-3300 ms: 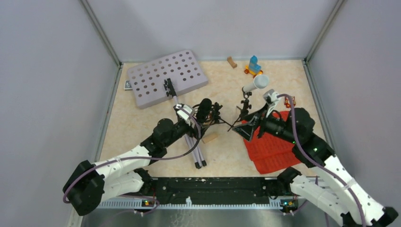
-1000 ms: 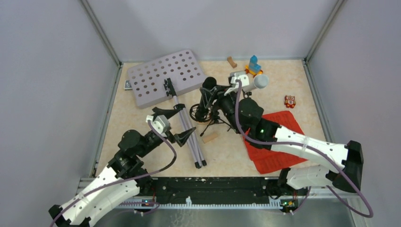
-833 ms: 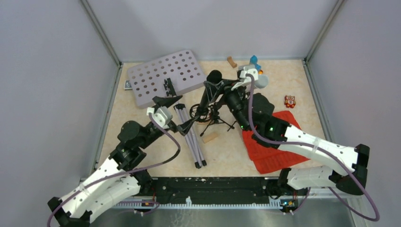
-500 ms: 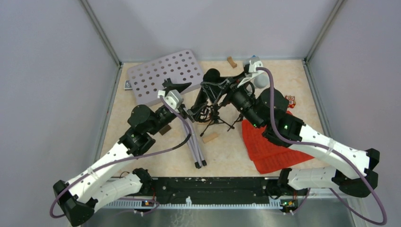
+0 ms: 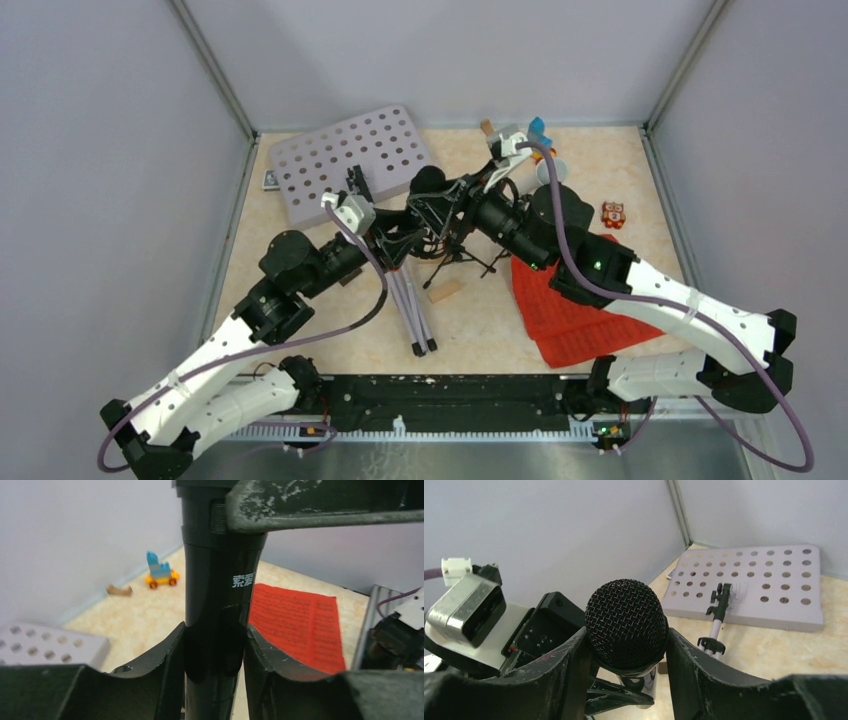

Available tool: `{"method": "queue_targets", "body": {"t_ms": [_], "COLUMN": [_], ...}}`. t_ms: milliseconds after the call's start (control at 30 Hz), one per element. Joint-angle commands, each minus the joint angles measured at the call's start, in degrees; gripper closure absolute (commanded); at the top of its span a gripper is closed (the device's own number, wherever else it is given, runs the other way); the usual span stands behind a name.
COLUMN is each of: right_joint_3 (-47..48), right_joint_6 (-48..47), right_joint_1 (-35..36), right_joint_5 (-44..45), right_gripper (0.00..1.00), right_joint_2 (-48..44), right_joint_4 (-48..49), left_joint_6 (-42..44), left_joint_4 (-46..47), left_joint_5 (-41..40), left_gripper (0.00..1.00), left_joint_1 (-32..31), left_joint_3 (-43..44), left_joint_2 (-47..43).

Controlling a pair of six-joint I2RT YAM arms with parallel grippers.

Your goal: Pack up the instrument practice props

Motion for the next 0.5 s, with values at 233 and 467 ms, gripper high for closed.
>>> {"method": "queue_targets", "body": {"t_ms": [233,467], "right_joint_3": [-2.22,-7.60], "right_joint_6": [-0.19,2.84], "right_joint_1": [0.34,0.25], "right_joint_5": [4.13,7.36], "right_gripper": [0.47,0.47], "right_joint_2": [-5.66,-11.08], "right_joint_4": [-5.33,-8.00], "left_joint_6": [-32.98,-55.86], "left_joint_4": [-23.73,-35.36], "left_joint_5": [-29.05,-45.28], "left_gripper": [0.93,1.00], "left_joint_1": [0.40,0.36], "left_joint_3": [-3.59,-14.01], "left_joint_2": [-16.16,-25.68]}}
